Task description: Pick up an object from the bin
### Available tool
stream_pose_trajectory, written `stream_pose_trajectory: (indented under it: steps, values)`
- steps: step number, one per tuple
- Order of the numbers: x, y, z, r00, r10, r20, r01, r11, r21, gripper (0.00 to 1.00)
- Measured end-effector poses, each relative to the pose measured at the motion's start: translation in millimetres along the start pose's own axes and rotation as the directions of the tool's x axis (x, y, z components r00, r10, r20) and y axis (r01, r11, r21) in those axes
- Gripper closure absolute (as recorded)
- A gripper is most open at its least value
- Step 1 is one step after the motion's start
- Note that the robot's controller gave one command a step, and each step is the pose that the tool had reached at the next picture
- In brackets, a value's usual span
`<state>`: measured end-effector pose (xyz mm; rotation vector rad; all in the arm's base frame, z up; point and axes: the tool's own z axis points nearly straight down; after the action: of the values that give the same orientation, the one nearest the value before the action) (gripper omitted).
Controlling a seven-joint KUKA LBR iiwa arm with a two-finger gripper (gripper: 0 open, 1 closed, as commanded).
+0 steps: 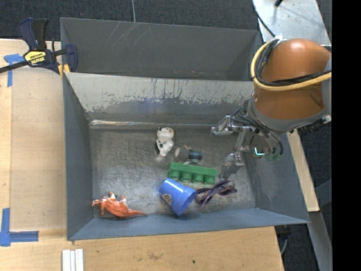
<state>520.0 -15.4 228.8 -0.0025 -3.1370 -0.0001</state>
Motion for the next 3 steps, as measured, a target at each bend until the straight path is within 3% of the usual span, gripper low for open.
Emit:
stream_pose_trajectory:
  steps: [1,2,3]
  values:
    - [-1.6,0,-4,1.0,0.0,0.008,0.0,1.0,0.0,0.0]
    - [-10.8,8,66,1.0,-0.015,0.013,0.015,1.0,0.001,0.0]
    - [-11.7,10,114,0.999,-0.033,0.002,0.033,0.999,0.0,0.0]
